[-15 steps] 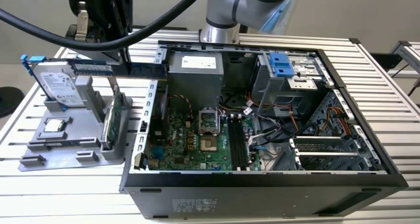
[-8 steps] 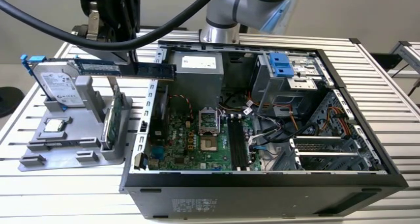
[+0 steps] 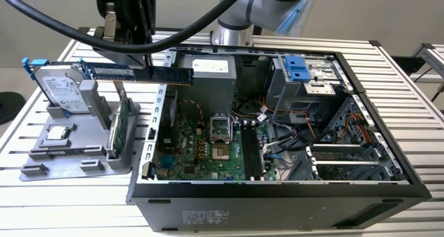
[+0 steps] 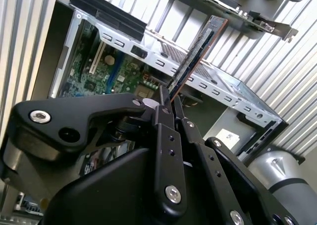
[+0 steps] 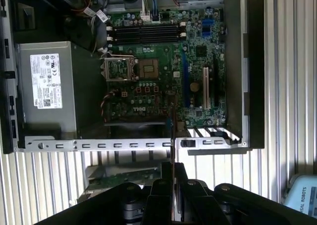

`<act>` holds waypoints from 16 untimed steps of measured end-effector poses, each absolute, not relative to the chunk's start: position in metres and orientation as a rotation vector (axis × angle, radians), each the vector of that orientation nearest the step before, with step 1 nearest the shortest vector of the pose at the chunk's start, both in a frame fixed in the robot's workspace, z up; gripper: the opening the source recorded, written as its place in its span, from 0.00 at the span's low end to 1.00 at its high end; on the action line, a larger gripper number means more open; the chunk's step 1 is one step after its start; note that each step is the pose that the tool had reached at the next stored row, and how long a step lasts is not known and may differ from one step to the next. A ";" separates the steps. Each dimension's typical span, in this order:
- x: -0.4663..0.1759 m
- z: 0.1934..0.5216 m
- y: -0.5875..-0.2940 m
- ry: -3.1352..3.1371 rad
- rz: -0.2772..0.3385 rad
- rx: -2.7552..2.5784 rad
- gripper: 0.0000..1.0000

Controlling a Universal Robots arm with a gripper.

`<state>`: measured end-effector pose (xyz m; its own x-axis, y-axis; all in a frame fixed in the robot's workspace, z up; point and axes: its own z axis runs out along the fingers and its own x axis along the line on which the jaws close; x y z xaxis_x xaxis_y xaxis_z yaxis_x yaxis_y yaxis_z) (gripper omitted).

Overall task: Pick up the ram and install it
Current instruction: 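Pick up the ram and move it above insertion slot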

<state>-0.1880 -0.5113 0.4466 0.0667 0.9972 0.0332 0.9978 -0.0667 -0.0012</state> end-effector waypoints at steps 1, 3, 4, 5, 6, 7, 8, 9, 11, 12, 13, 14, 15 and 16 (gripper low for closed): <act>-0.187 0.447 -0.511 -2.130 -0.036 -2.277 0.00; -0.185 0.447 -0.511 -2.130 -0.036 -2.277 0.00; -0.184 0.447 -0.511 -2.130 -0.036 -2.277 0.00; -0.183 0.447 -0.511 -2.130 -0.036 -2.277 0.00; -0.181 0.447 -0.511 -2.130 -0.036 -2.277 0.00; -0.180 0.447 -0.511 -2.130 -0.036 -2.277 0.00; -0.179 0.447 -0.511 -2.130 -0.036 -2.277 0.00; -0.178 0.447 -0.511 -2.130 -0.036 -2.277 0.00; -0.176 0.447 -0.511 -2.130 -0.037 -2.277 0.00; -0.175 0.447 -0.511 -2.130 -0.036 -2.277 0.00; -0.174 0.447 -0.511 -2.130 -0.036 -2.277 0.00; -0.173 0.447 -0.511 -2.130 -0.036 -2.277 0.00; -0.172 0.447 -0.511 -2.130 -0.036 -2.277 0.00; -0.171 0.447 -0.511 -2.130 -0.036 -2.277 0.00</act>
